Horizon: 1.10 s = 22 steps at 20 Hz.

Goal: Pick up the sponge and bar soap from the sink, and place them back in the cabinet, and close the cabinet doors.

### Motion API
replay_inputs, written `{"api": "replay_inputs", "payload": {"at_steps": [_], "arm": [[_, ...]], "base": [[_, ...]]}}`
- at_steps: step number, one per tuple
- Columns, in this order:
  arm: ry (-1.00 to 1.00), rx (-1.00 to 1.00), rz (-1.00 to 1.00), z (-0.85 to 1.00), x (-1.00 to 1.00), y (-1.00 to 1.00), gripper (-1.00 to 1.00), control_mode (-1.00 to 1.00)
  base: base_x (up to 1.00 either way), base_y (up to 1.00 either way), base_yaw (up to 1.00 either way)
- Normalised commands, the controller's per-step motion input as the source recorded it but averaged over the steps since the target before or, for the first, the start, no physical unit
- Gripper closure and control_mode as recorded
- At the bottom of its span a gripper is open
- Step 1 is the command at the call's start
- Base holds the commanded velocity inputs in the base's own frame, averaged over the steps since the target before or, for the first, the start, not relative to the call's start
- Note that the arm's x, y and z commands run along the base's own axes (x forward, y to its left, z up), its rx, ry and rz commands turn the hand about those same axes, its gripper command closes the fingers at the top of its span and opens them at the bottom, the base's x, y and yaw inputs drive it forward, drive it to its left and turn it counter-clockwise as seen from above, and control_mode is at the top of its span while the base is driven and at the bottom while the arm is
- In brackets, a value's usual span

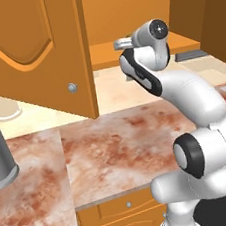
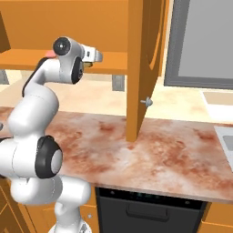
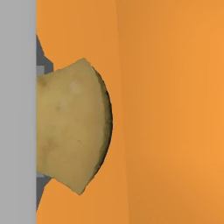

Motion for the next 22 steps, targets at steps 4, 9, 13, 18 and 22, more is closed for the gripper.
{"api": "replay_inputs", "payload": {"at_steps": [4, 9, 13, 18, 22], "arm": [[0.00, 0.00, 0.00, -0.05, 0.44, 0.01, 1.00, -1.00], [0.00, 0.00, 0.00, -0.25, 0.37, 0.02, 1.00, -1.00], [0.00, 0.00, 0.00, -0.22, 0.35, 0.02, 1.00, -1.00], [0.02, 0.00, 0.00, -0.01, 0.22, 0.00, 1.00, -1.00], [0.01, 0.00, 0.00, 0.00, 0.00, 0.00, 1.00, -1.00]], "base": [[0.00, 0.00, 0.00], [0.00, 0.00, 0.00], [0.00, 0.00, 0.00], [0.00, 0.00, 0.00], [0.00, 0.00, 0.00]]}}
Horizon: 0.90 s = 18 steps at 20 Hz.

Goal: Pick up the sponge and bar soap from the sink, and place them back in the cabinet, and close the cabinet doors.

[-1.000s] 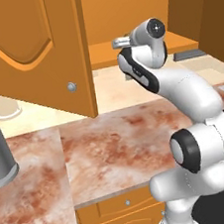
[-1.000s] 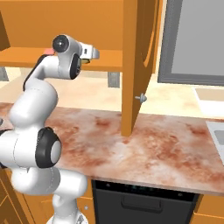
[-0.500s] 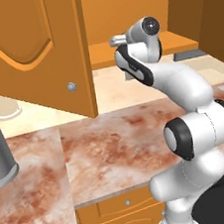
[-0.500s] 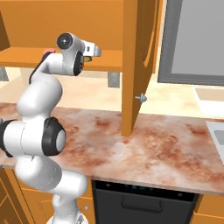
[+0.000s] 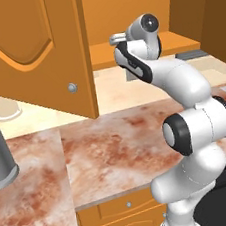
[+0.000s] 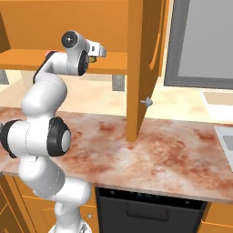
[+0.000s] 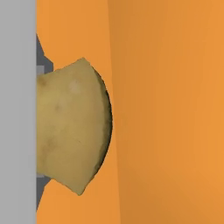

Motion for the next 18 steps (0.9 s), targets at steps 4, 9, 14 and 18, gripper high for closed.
{"api": "replay_inputs", "payload": {"at_steps": [4, 9, 14, 18], "arm": [[0.00, 0.00, 0.00, 0.00, 0.00, 0.00, -1.00, -1.00], [0.00, 0.00, 0.00, 0.00, 0.00, 0.00, -1.00, -1.00], [0.00, 0.00, 0.00, 0.00, 0.00, 0.00, -1.00, -1.00], [-0.02, 0.00, 0.00, 0.00, 0.00, 0.00, -1.00, -1.00]], "base": [[0.00, 0.00, 0.00], [0.00, 0.00, 0.00], [0.00, 0.00, 0.00], [0.00, 0.00, 0.00]]}}
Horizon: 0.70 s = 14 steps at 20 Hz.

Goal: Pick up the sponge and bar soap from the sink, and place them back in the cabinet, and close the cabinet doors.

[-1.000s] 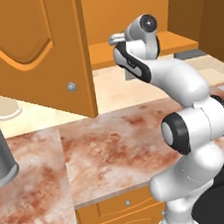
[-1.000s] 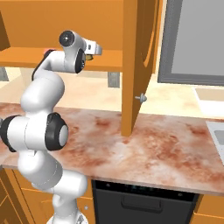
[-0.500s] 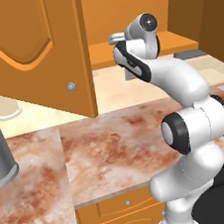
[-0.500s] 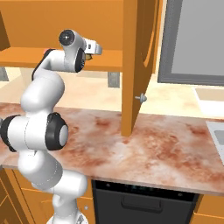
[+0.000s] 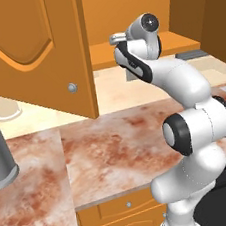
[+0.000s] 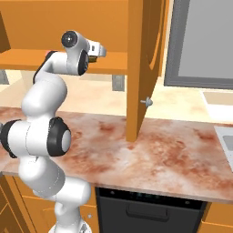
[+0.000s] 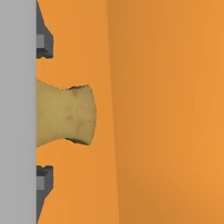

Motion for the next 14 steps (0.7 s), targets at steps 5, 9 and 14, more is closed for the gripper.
{"api": "replay_inputs", "payload": {"at_steps": [5, 9, 14], "arm": [[-0.05, 0.00, 0.00, 0.00, -0.07, 0.00, -1.00, -1.00], [-0.09, 0.00, 0.00, 0.00, -0.31, 0.00, -1.00, -1.00], [-0.15, 0.00, 0.00, 0.00, -0.41, 0.00, -1.00, -1.00]], "base": [[0.00, 0.00, 0.00], [0.00, 0.00, 0.00], [0.00, 0.00, 0.00]]}}
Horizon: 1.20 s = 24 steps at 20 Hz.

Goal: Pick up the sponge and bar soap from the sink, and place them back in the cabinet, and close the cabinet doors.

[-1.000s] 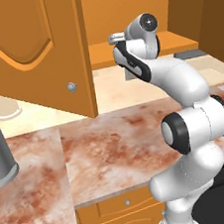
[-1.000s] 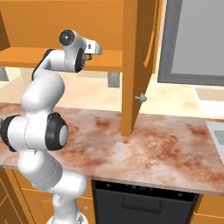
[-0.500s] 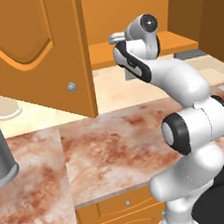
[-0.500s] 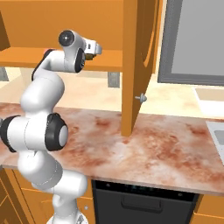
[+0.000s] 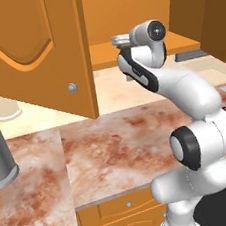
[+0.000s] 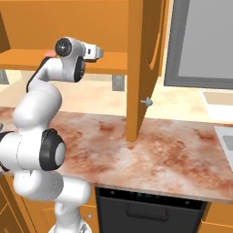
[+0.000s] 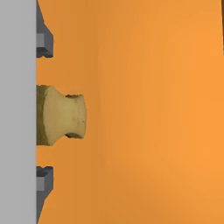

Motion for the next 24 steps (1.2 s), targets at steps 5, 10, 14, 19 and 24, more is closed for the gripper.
{"api": "replay_inputs", "payload": {"at_steps": [5, 10, 14, 19, 24], "arm": [[-0.21, 0.00, 0.00, 0.00, -0.45, 0.00, -1.00, -1.00], [-0.18, 0.00, 0.00, 0.01, -0.48, 0.00, -1.00, -1.00], [-0.12, 0.00, 0.00, 0.10, -0.51, 0.00, -1.00, -1.00], [-0.05, 0.00, 0.00, 0.18, -0.44, 0.00, -1.00, -1.00], [0.00, 0.00, 0.00, 0.27, -0.34, 0.00, -1.00, -1.00]], "base": [[0.00, 0.00, 0.00], [0.00, 0.00, 0.00], [0.00, 0.00, 0.00], [0.00, 0.00, 0.00], [0.00, 0.00, 0.00]]}}
